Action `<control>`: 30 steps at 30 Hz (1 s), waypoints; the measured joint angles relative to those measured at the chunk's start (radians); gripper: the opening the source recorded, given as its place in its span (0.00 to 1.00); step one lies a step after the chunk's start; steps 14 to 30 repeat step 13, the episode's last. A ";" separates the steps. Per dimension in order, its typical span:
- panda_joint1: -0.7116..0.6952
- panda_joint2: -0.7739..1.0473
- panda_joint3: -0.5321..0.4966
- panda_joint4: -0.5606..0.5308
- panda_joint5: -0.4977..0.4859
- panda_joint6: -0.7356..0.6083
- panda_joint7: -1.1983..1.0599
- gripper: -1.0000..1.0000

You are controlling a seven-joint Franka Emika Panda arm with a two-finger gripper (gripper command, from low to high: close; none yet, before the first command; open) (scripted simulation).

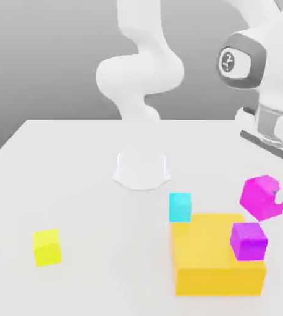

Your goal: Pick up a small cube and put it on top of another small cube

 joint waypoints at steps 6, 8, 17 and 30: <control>-0.006 0.077 -0.001 -0.025 0.002 0.103 -0.007 1.00; -0.008 0.077 -0.001 -0.025 0.002 0.103 -0.007 1.00; -0.009 0.003 0.006 -0.004 0.007 0.009 -0.011 1.00; -0.009 0.003 0.006 -0.004 0.007 0.009 -0.011 1.00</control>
